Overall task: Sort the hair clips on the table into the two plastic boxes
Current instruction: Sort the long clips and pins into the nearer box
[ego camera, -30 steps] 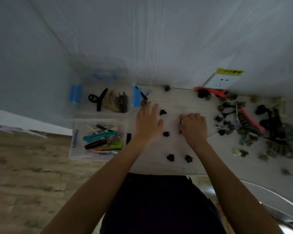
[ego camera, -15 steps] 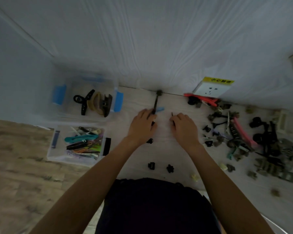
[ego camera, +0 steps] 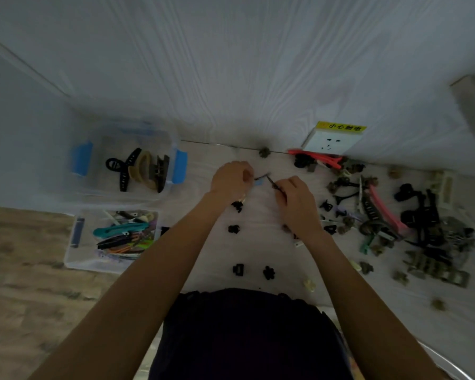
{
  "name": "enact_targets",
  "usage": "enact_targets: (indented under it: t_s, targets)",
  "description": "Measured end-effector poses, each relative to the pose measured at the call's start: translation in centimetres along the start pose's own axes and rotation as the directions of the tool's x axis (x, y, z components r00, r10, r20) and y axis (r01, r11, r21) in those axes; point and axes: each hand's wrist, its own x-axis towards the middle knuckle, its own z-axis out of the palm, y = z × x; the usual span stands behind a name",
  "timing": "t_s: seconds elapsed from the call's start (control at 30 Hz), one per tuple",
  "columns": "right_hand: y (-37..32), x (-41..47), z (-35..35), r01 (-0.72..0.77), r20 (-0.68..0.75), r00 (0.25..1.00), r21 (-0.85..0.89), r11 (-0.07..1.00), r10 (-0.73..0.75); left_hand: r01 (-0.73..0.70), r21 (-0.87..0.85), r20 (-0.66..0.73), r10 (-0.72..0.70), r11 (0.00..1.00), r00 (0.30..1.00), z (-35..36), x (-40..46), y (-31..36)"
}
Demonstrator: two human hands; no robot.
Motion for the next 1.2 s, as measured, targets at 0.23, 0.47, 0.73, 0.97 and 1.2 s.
enact_targets:
  t_s: [0.23, 0.47, 0.73, 0.97, 1.2]
  targets:
    - [-1.7, 2.5, 0.6, 0.147, 0.095, 0.985, -0.056, 0.988, -0.141, 0.001, 0.0, -0.17, -0.001, 1.0, 0.985, -1.5, -1.3, -3.5]
    - [-1.2, 3.1, 0.9, 0.198, 0.133, 0.976, -0.188, 0.962, -0.175, -0.049, -0.085, -0.052, 0.045, 0.995, 0.998, -1.2, 0.1, -1.6]
    - [0.7, 2.6, -1.8, 0.116, 0.144, 0.986, -0.272, 0.955, -0.079, -0.035, 0.035, 0.004, 0.035, 0.999, 0.999, -2.0, 1.1, -2.2]
    - [-0.8, 2.2, -0.2, 0.036, 0.261, 0.965, -0.284, 0.958, 0.041, -0.07, -0.063, -0.081, 0.065, 0.996, 0.995, -2.5, -0.9, -2.8]
    - [-0.7, 1.3, 0.6, 0.011, 0.245, 0.967, -0.328, 0.945, 0.074, -0.11, -0.304, -0.141, 0.069, 0.946, 0.988, -1.1, -5.9, -0.4]
